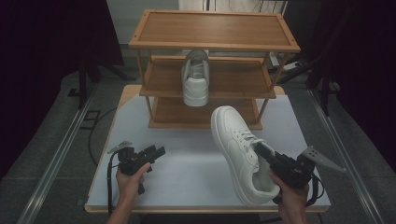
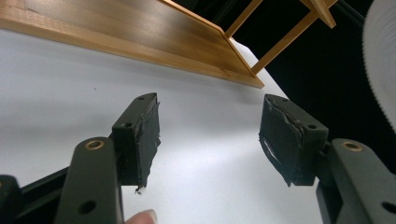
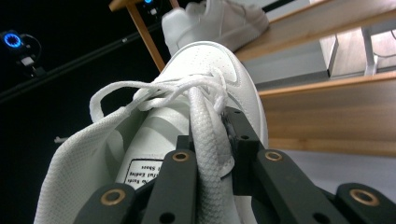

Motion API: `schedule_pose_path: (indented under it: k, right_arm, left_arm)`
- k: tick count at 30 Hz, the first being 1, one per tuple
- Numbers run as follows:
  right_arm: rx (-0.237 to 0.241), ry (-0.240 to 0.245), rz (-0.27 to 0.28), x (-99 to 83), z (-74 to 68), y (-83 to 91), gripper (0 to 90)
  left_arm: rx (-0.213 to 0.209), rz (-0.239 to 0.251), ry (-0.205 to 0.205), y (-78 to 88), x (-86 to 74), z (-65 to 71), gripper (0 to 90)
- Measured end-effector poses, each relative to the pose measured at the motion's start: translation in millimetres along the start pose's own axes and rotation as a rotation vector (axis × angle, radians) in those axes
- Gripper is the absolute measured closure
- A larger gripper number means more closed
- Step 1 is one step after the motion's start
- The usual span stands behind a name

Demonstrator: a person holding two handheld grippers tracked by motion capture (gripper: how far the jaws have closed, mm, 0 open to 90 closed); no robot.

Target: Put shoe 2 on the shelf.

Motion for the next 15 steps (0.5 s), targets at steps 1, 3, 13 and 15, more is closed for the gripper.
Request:
schedule_pose_path:
  k: [1, 3, 13, 15]
  right_arm:
    - [-0.002, 0.002, 0.008, 3.4, 0.1, -0.1, 82.2]
    - [-0.010, 0.002, 0.014, 9.8, 0.9, -1.1, 82.2]
    - [-0.079, -0.016, 0.073, 50.2, 12.5, -20.5, 82.2]
    - [-0.092, -0.023, 0.080, 57.1, 14.6, -26.8, 82.2]
  left_arm:
    - [-0.002, 0.001, 0.001, 0.3, 0.2, 0.3, 38.1]
    - [-0.006, 0.005, 0.003, 1.0, 0.8, 0.5, 38.0]
    - [-0.011, 0.010, 0.005, 0.8, 1.2, 0.1, 37.9]
    - [-0.013, 0.008, 0.006, 0.9, 1.3, 0.1, 37.9]
Point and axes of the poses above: each handheld gripper's, and its own axes: y roughly backward along the jaws, x roughly out of its top, z roughly to its right, the point moved 6 cm from there along -y, roughly forward along the jaws, and after that the axes turned 4 degrees about y, right-handed, at the moved point
